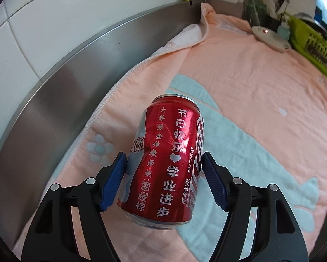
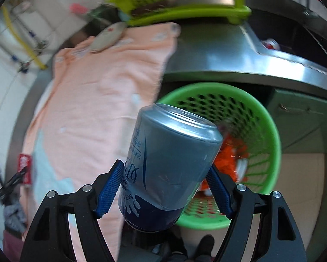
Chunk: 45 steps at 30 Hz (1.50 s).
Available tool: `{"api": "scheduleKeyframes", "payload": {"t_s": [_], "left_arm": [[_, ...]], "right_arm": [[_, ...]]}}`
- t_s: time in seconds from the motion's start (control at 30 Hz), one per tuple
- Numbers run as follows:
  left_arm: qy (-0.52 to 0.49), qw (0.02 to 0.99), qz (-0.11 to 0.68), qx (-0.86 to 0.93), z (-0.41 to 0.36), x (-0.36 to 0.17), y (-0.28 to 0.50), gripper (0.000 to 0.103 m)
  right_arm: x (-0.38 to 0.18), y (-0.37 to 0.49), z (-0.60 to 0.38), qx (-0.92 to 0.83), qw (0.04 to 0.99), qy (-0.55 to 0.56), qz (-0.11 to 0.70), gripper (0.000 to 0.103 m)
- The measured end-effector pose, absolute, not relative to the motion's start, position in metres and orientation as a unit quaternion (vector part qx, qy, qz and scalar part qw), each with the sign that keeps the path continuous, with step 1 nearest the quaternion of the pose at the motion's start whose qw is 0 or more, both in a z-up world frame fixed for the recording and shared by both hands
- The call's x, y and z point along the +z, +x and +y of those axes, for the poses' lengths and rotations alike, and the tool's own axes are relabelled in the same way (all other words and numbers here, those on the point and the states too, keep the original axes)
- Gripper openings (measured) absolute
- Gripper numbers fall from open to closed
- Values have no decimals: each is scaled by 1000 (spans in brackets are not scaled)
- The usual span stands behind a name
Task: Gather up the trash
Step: 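Lower the blue-and-silver can into the green basket and open the right gripper, then carry the red cola can into the green basket and open the left gripper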
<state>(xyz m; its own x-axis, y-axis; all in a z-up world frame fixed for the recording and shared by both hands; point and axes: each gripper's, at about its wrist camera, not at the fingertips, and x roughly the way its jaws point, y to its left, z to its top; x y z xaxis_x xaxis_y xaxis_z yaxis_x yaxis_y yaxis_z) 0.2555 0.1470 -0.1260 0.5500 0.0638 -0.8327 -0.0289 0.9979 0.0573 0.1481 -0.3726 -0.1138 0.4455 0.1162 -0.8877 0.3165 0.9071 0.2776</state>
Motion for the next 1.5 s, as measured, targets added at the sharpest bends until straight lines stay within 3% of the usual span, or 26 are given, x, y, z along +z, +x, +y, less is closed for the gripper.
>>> {"api": "scheduleKeyframes", "payload": {"t_s": [0.4,0.67,1.0,1.5], "left_arm": [[-62,901,424,-65,93,-76,194,69],[-69,902,402,-143,11,-47,179,69],[-55,879,416,-227,-100,-49,178,69],[-18,834,473,-285,-248,-107,192,70]], "right_arm": [[-178,149,-401,-108,811,128,561,73],[-193,140,-415,-103,801,137,573,75],[-158,114,-430,-80,821,148,546,77],[-100,56,-420,-53,869,82,484,80]]}}
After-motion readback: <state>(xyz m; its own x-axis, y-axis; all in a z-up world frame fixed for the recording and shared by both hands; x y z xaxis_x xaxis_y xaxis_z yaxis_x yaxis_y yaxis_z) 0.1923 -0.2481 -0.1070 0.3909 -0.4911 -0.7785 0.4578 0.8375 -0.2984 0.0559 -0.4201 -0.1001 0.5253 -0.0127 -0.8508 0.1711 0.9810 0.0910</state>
